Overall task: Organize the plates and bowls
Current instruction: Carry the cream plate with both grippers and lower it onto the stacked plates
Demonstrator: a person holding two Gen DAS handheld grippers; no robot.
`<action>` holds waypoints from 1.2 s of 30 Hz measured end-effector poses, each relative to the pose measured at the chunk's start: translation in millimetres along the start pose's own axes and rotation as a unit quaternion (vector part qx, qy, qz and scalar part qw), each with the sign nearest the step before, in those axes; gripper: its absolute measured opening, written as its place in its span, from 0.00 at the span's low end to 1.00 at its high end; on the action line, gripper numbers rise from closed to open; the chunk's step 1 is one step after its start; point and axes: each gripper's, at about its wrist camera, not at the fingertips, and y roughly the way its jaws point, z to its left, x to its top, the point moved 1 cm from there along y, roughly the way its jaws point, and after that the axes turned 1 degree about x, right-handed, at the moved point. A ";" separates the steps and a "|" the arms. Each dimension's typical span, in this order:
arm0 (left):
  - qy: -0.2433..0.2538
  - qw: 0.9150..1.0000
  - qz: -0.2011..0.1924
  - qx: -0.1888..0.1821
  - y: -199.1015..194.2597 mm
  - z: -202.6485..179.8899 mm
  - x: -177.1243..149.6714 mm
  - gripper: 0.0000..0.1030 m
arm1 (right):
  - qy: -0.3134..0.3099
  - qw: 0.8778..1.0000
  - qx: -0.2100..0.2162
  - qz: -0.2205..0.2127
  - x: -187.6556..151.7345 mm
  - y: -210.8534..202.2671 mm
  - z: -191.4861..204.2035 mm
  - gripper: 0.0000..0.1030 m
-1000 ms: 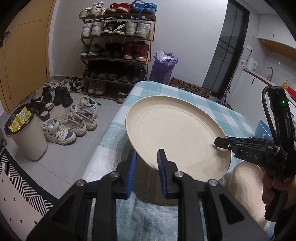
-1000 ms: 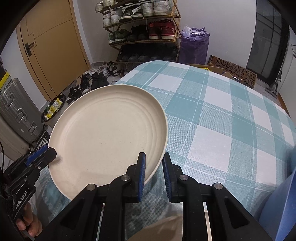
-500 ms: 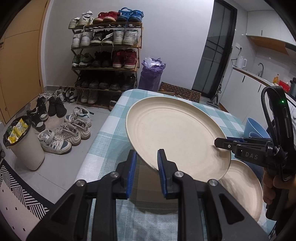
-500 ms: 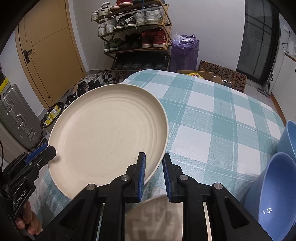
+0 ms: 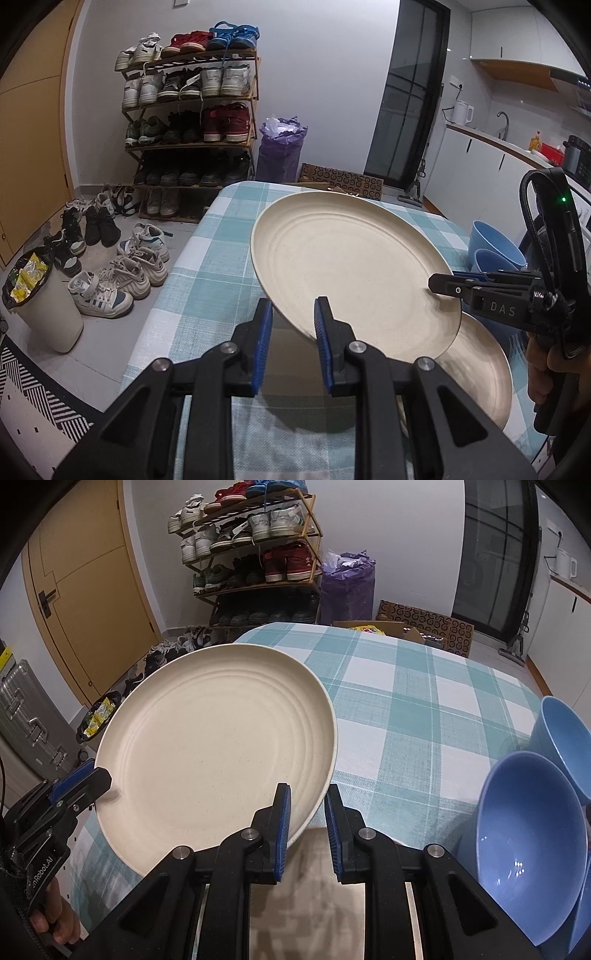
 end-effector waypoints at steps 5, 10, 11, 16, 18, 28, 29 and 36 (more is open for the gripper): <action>0.012 1.000 -0.001 -0.005 -2.4 -11.3 -1.2 0.21 | 0.009 1.000 -0.005 -0.002 -8.7 -10.6 -7.6 0.18; 0.021 1.000 0.001 -0.011 -3.6 -22.2 -2.7 0.21 | 0.017 1.000 -0.009 -0.006 -14.1 -19.6 -16.4 0.18; 0.025 1.000 0.001 -0.011 -4.2 -25.7 -3.4 0.21 | 0.019 1.000 -0.011 -0.007 -15.5 -21.5 -18.0 0.18; 0.037 0.999 0.001 -0.018 -5.9 -38.5 -5.2 0.21 | 0.028 0.999 -0.017 -0.008 -24.2 -30.9 -27.6 0.18; 0.041 0.999 0.002 -0.021 -6.3 -43.5 -6.2 0.21 | 0.031 0.999 -0.019 -0.009 -28.5 -34.2 -31.6 0.18; 0.066 0.997 0.008 -0.030 -7.6 -64.2 -12.6 0.21 | 0.047 0.998 -0.028 -0.003 -50.2 -46.7 -49.8 0.18; 0.067 0.997 0.009 -0.031 -7.7 -65.8 -13.3 0.21 | 0.048 0.998 -0.029 -0.003 -52.6 -47.5 -50.7 0.18; 0.080 0.996 0.015 -0.034 -7.0 -76.1 -18.6 0.21 | 0.058 0.998 -0.033 0.002 -66.5 -50.0 -57.2 0.18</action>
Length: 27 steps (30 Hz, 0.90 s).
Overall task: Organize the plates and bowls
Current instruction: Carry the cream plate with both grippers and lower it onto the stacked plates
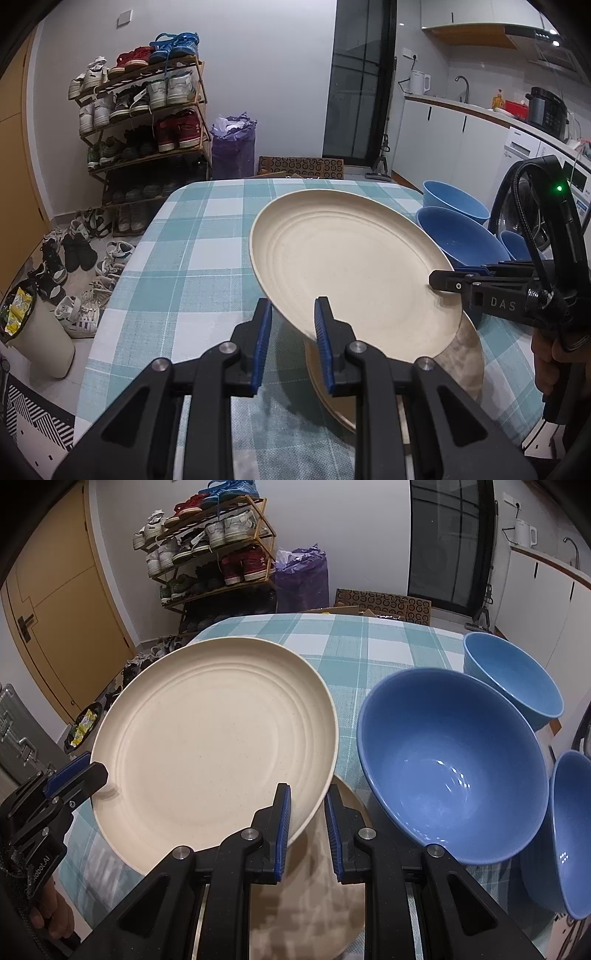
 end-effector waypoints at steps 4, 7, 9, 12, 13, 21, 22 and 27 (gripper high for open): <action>0.004 1.000 0.002 -0.003 -0.7 -4.6 -0.7 0.21 | 0.005 1.000 0.003 0.003 -6.4 -2.2 -4.4 0.18; 0.011 1.000 0.002 -0.001 -1.6 -9.7 -1.9 0.21 | 0.006 1.000 0.001 0.004 -9.8 -4.9 -7.5 0.18; 0.013 1.000 0.005 -0.001 -1.1 -12.1 -2.8 0.21 | 0.007 1.000 -0.001 0.005 -11.1 -5.2 -10.5 0.18; 0.017 1.000 0.008 -0.002 -0.9 -15.8 -4.6 0.21 | 0.009 1.000 -0.001 0.005 -14.7 -7.9 -14.4 0.18; 0.017 1.000 0.008 -0.002 -1.1 -16.4 -4.8 0.21 | 0.009 1.000 -0.002 0.005 -15.8 -8.9 -14.6 0.18; 0.013 1.000 0.015 -0.005 -1.1 -17.8 -10.6 0.21 | 0.005 1.000 -0.003 0.010 -23.5 -12.0 -14.6 0.19; 0.011 1.000 0.018 -0.004 -0.8 -17.2 -12.1 0.21 | 0.005 1.000 -0.002 0.011 -24.2 -12.1 -14.2 0.19; 0.008 1.000 0.024 -0.001 0.7 -15.5 -16.5 0.21 | 0.001 1.000 -0.001 0.015 -27.6 -8.9 -11.1 0.19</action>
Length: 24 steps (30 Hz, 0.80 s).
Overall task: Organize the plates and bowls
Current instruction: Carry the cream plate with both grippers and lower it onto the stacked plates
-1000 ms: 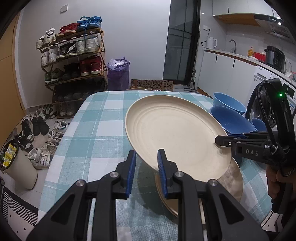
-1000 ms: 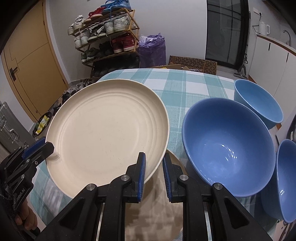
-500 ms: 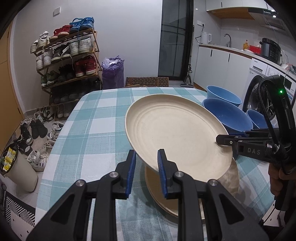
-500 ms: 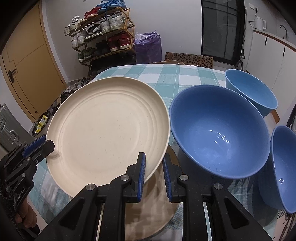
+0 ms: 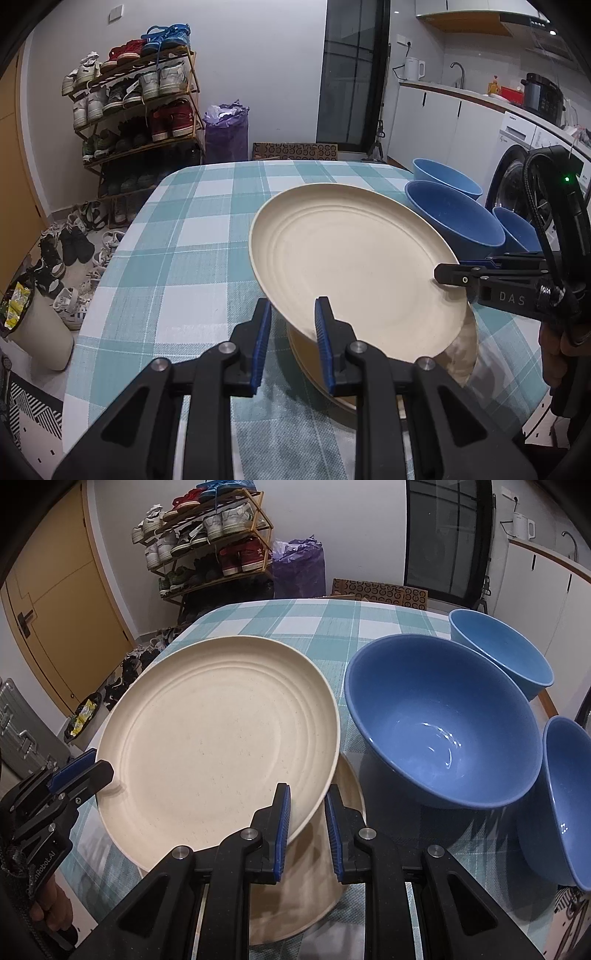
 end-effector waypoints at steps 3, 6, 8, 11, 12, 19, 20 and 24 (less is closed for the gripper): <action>0.004 1.000 -0.003 0.001 -2.3 -2.4 -1.2 0.21 | -0.001 1.000 0.000 0.002 -1.8 1.6 0.6 0.19; 0.007 1.000 -0.003 0.001 -2.6 -4.3 -1.9 0.21 | 0.000 1.000 -0.002 0.003 -3.9 0.4 -0.2 0.19; 0.009 1.000 -0.002 -0.001 -2.9 -5.7 -2.3 0.21 | 0.001 1.000 -0.004 0.003 -5.7 -1.5 -0.9 0.19; 0.013 1.000 -0.001 0.000 -2.9 -8.0 -2.9 0.21 | 0.002 1.000 -0.006 0.004 -8.5 -2.7 -2.3 0.19; 0.015 1.000 0.001 0.000 -2.0 -8.9 -2.7 0.21 | 0.002 1.000 -0.006 0.005 -10.1 -3.1 -2.8 0.19; 0.015 1.000 0.010 -0.003 -1.3 -11.5 -11.4 0.21 | 0.002 1.000 -0.008 0.010 -20.4 -6.9 -5.6 0.19; 0.014 1.000 0.011 -0.003 -1.1 -11.1 -13.1 0.21 | 0.001 1.000 -0.009 0.011 -21.4 -6.9 -5.4 0.19; 0.014 1.000 0.017 -0.001 0.0 -13.1 -20.1 0.21 | -0.006 1.000 -0.016 0.012 -29.9 -9.0 -2.4 0.19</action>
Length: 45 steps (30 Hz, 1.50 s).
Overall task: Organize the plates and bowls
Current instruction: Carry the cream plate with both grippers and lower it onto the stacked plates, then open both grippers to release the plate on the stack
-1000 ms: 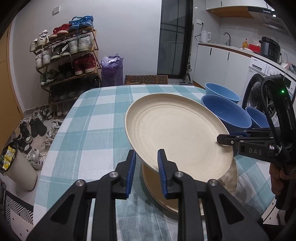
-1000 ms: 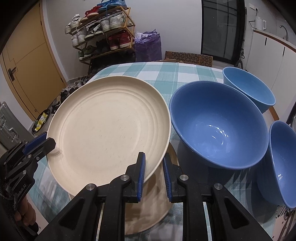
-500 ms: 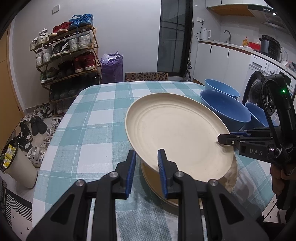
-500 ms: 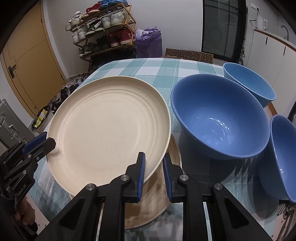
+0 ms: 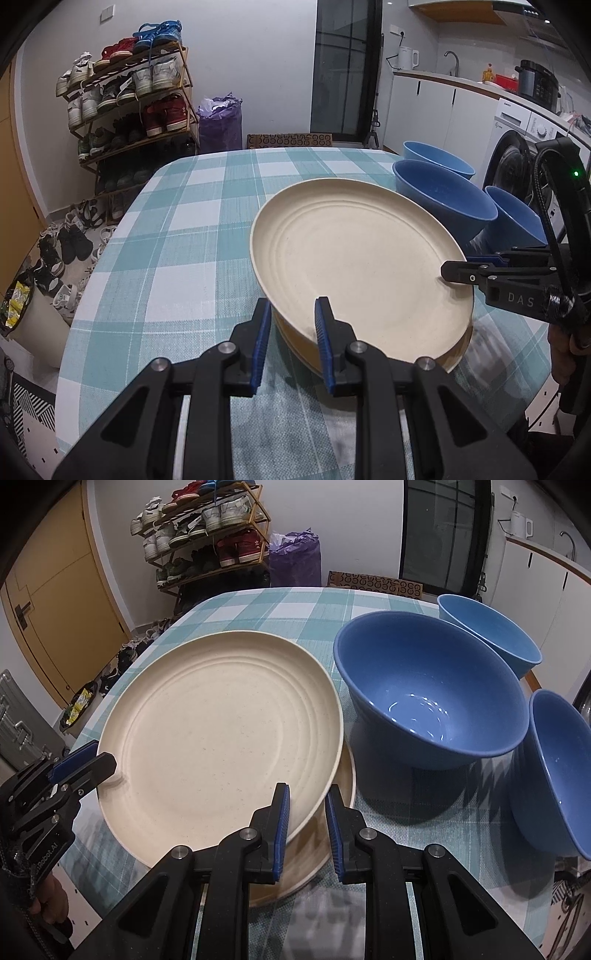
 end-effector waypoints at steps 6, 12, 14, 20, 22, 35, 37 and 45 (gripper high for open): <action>0.009 1.000 -0.001 0.003 -1.8 -4.9 -2.3 0.21 | -0.003 1.000 -0.008 0.002 -6.1 -2.9 1.9 0.20; 0.024 1.000 0.003 0.010 -0.8 -11.9 -4.2 0.21 | -0.007 1.000 -0.023 0.007 -11.5 -3.2 2.8 0.20; 0.028 1.000 0.005 0.011 -0.6 -13.7 -4.3 0.21 | -0.006 1.000 -0.024 0.010 -12.8 -2.3 2.6 0.20; 0.035 0.999 0.019 0.012 4.5 -15.5 -5.7 0.21 | -0.010 0.999 -0.031 0.014 -15.1 -2.0 2.5 0.20; 0.036 0.999 0.023 0.013 6.0 -15.4 -6.8 0.21 | -0.017 0.999 -0.036 0.016 -14.6 -1.5 5.0 0.20; 0.052 0.998 0.038 0.018 7.5 -17.7 -9.2 0.22 | -0.051 0.996 -0.064 0.023 -16.0 2.2 18.1 0.22; 0.052 0.998 0.039 0.018 7.4 -17.7 -9.3 0.22 | -0.055 0.996 -0.066 0.026 -16.1 2.8 19.4 0.23; 0.059 0.997 0.043 0.006 7.1 -19.6 -10.2 0.26 | -0.066 0.995 -0.070 0.028 -16.5 4.2 22.3 0.28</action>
